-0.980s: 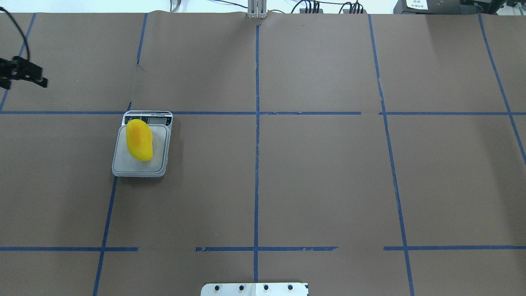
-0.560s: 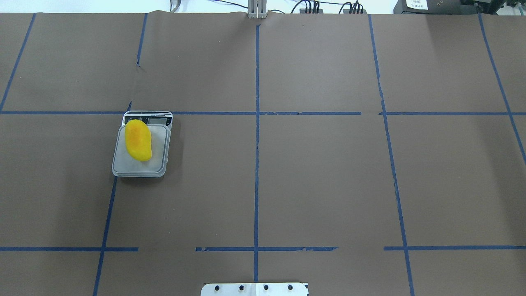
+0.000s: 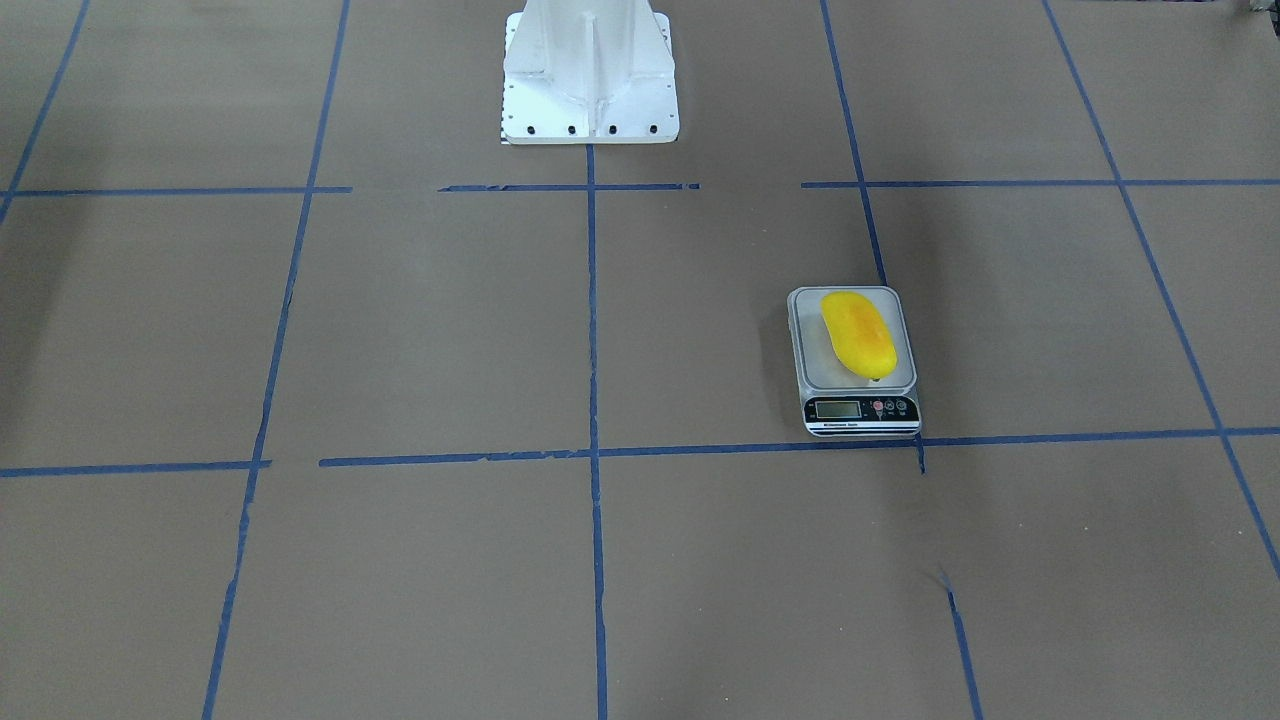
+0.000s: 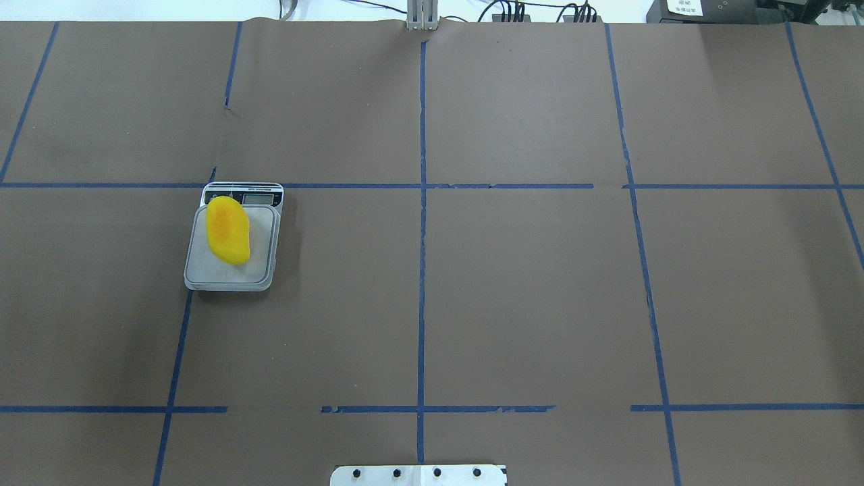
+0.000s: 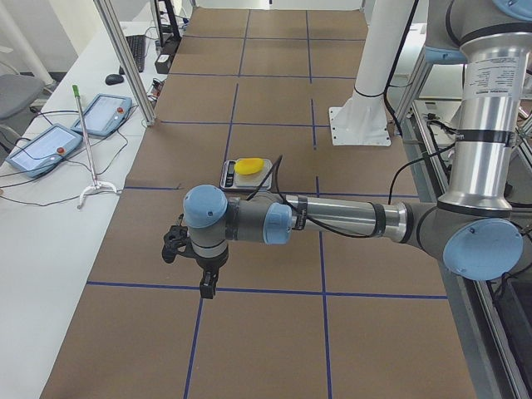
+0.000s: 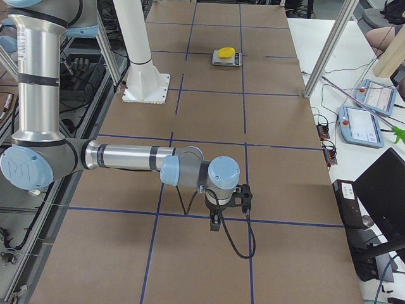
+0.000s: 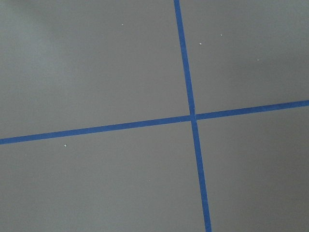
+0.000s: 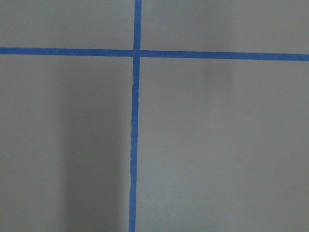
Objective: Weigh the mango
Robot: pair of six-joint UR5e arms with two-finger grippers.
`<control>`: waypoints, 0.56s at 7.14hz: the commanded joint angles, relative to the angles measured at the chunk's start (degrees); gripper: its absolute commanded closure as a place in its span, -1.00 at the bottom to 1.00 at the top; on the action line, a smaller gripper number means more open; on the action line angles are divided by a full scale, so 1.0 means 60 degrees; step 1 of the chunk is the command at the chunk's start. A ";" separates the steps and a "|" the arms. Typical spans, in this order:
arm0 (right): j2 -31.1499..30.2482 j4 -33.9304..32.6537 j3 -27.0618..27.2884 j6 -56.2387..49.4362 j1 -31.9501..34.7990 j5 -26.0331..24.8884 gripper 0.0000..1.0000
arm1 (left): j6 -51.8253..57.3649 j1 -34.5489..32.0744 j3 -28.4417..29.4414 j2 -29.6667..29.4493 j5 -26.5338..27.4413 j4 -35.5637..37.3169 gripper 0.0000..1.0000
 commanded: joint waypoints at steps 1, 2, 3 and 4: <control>0.0009 0.0000 0.0000 0.0000 0.0000 0.0000 -1.00 | -0.0173 -0.0007 -0.0105 0.0081 0.0005 0.0082 -1.00; 0.0009 0.0000 0.0000 0.0000 0.0000 0.0000 -1.00 | -0.0173 0.0008 -0.0180 0.0126 -0.0010 0.0067 -1.00; 0.0009 0.0000 0.0000 0.0000 0.0000 0.0000 -1.00 | -0.0173 0.0008 -0.0195 0.0140 -0.0010 0.0082 -1.00; 0.0009 0.0000 0.0000 0.0000 0.0000 0.0000 -1.00 | -0.0144 0.0008 -0.0209 0.0199 0.0005 0.0067 -1.00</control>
